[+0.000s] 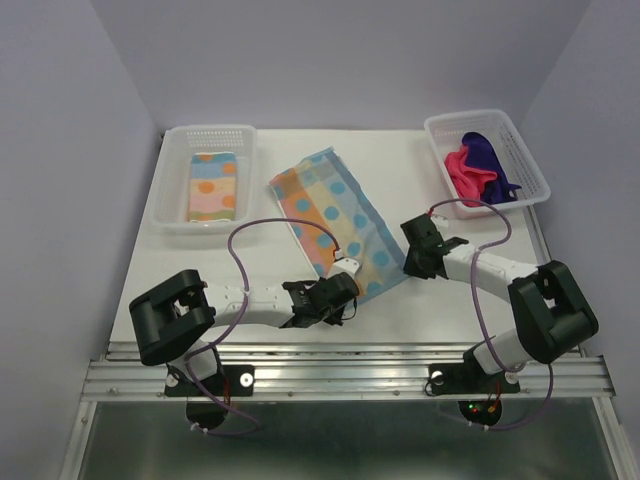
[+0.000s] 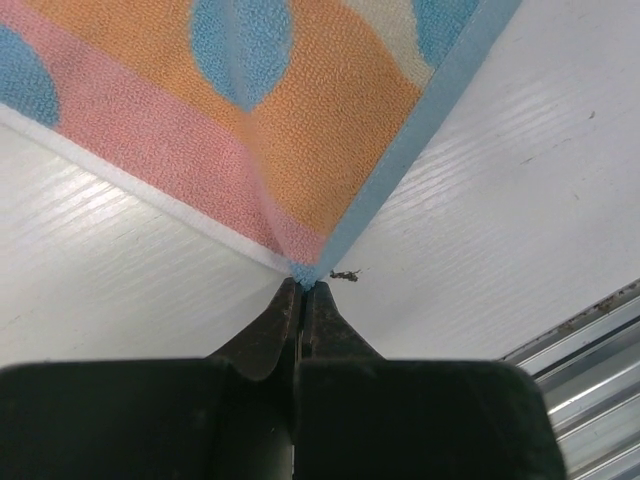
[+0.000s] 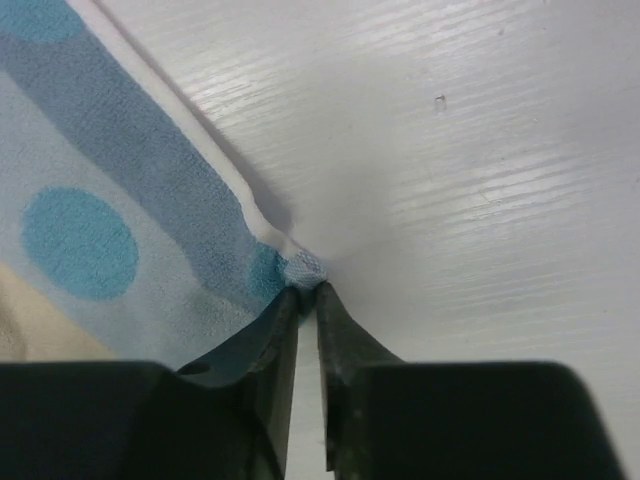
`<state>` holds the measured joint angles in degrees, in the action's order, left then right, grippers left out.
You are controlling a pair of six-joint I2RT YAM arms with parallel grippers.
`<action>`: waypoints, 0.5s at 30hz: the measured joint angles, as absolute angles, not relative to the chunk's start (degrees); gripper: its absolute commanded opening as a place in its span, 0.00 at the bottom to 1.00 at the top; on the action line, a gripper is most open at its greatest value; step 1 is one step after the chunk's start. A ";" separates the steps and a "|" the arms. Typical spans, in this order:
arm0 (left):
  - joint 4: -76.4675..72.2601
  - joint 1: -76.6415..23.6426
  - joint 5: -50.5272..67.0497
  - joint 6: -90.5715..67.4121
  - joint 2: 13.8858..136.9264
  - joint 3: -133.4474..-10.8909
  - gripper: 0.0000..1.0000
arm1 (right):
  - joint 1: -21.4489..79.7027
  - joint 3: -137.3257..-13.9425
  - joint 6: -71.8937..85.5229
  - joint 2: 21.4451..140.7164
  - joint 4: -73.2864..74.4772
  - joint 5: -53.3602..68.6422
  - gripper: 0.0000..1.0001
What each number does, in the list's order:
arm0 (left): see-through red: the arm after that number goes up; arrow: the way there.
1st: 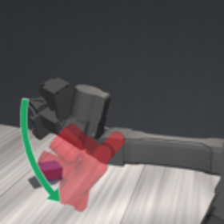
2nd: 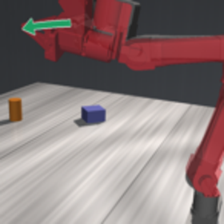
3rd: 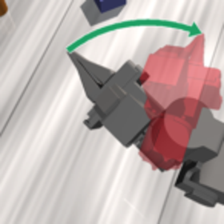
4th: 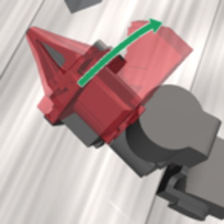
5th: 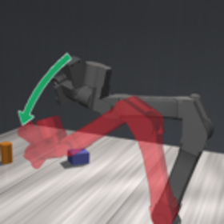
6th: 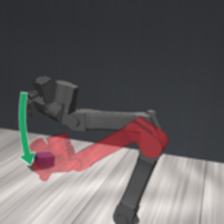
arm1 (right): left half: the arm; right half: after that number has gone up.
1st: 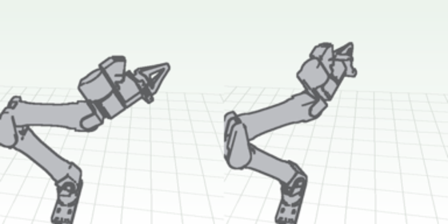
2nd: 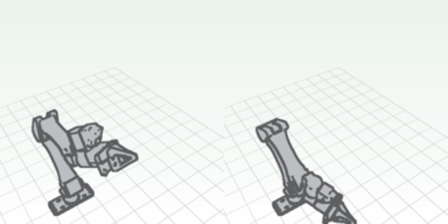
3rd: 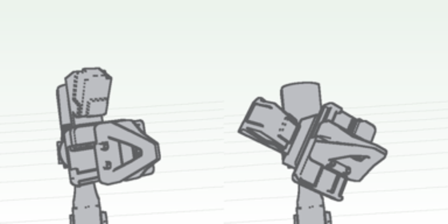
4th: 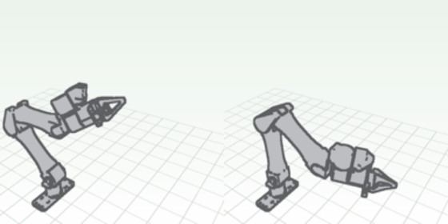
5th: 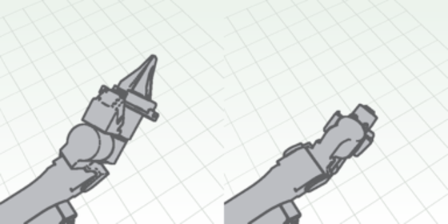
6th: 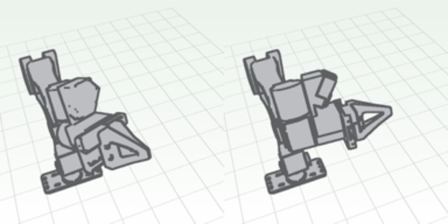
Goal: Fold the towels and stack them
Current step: Flatten out the crumpled towel
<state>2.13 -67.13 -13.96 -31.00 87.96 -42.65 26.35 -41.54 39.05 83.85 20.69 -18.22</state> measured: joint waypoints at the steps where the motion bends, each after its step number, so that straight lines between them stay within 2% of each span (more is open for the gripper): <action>1: 2.09 -67.13 -14.20 -30.98 87.96 -42.65 0.00 | 26.37 -41.65 38.96 84.03 20.27 -18.11 0.05; 2: 2.07 -67.16 -14.55 -30.98 87.96 -42.65 0.00 | 26.48 -41.65 38.76 84.01 19.94 -18.00 0.01; 7: 2.02 -67.16 -16.91 -30.94 87.57 -42.65 0.00 | 27.00 -41.65 37.34 82.02 20.45 -17.58 0.01; 11: 2.83 -67.16 -19.79 -30.59 84.75 -42.89 0.00 | 27.22 -41.74 35.55 75.13 20.38 -17.54 0.01; 15: 6.48 -67.16 -25.76 -29.12 79.72 -48.12 0.00 | 27.42 -45.45 34.37 67.24 20.80 -17.56 0.01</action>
